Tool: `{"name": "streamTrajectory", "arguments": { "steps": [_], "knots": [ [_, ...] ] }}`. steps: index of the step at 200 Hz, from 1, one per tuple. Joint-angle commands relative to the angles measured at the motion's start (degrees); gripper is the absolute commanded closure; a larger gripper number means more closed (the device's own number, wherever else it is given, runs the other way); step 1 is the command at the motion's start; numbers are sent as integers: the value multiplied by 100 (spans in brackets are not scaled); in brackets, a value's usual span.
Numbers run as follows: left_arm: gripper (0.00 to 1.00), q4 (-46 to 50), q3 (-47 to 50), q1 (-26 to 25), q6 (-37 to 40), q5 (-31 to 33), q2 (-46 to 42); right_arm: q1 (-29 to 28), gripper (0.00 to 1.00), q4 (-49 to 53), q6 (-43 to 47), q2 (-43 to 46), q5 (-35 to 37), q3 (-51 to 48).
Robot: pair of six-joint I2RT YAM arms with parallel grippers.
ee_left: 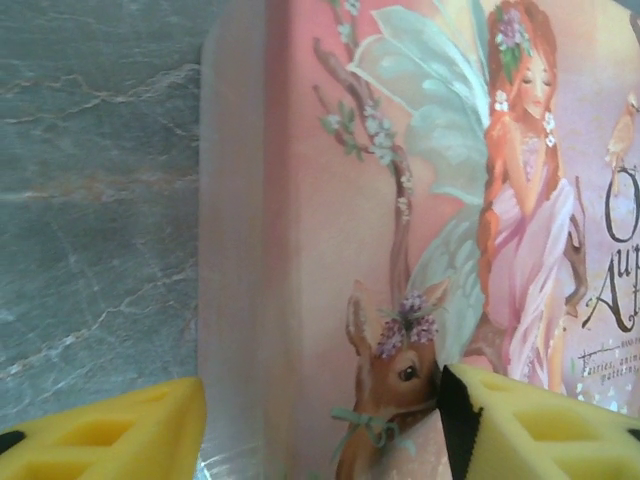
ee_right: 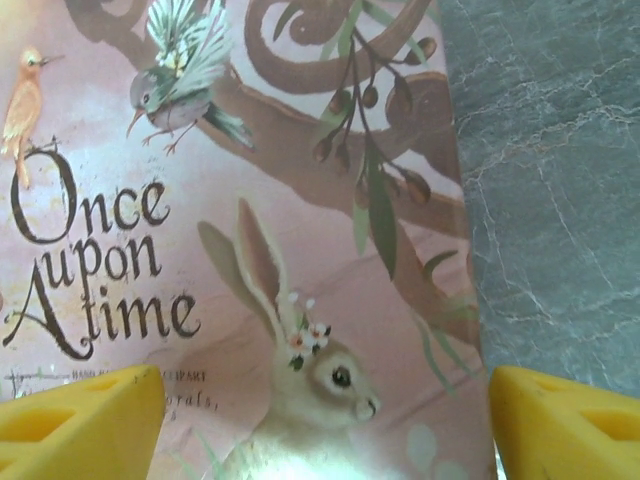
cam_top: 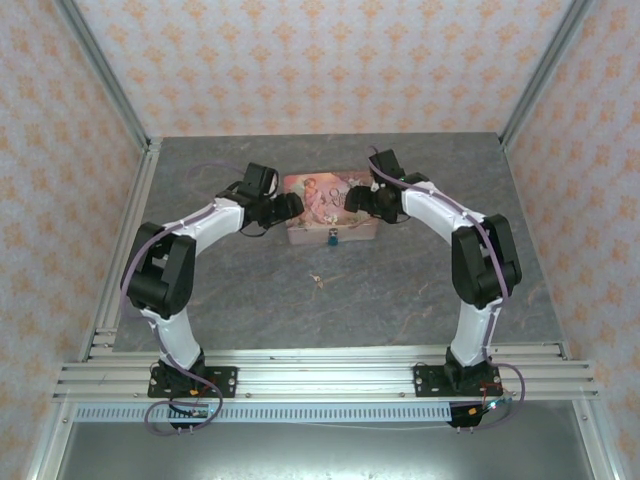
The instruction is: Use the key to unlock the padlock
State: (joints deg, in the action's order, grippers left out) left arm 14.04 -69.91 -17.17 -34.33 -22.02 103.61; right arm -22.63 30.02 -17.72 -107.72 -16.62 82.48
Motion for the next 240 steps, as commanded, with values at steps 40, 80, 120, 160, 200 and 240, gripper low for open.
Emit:
{"name": "streamTrajectory", "arguments": {
  "steps": [40, 80, 120, 160, 200, 240],
  "knots": [
    [27, 1277, -21, 3, 695, 1039, -617, -18, 12, 906, 93, 870, 495, 188],
    [26, 1847, 338, 3, 844, 1564, -1343, -150, 18, 949, 34, 1803, 435, -459],
    [26, 1948, 1145, 3, 900, 1488, -2176, -1018, 29, 848, 99, 2623, 829, -1391],
    [28, 1423, 2136, 3, 814, 494, -2925, -2107, 41, 496, 645, 2113, 330, -1566],
    [31, 1064, 2738, -108, 594, -43, -3200, -2218, 49, 215, 1159, 1196, -375, -1331],
    [31, 946, 3151, -164, 471, -26, -3387, -2217, 64, 531, 1759, 431, -570, -714]
  ]
}}
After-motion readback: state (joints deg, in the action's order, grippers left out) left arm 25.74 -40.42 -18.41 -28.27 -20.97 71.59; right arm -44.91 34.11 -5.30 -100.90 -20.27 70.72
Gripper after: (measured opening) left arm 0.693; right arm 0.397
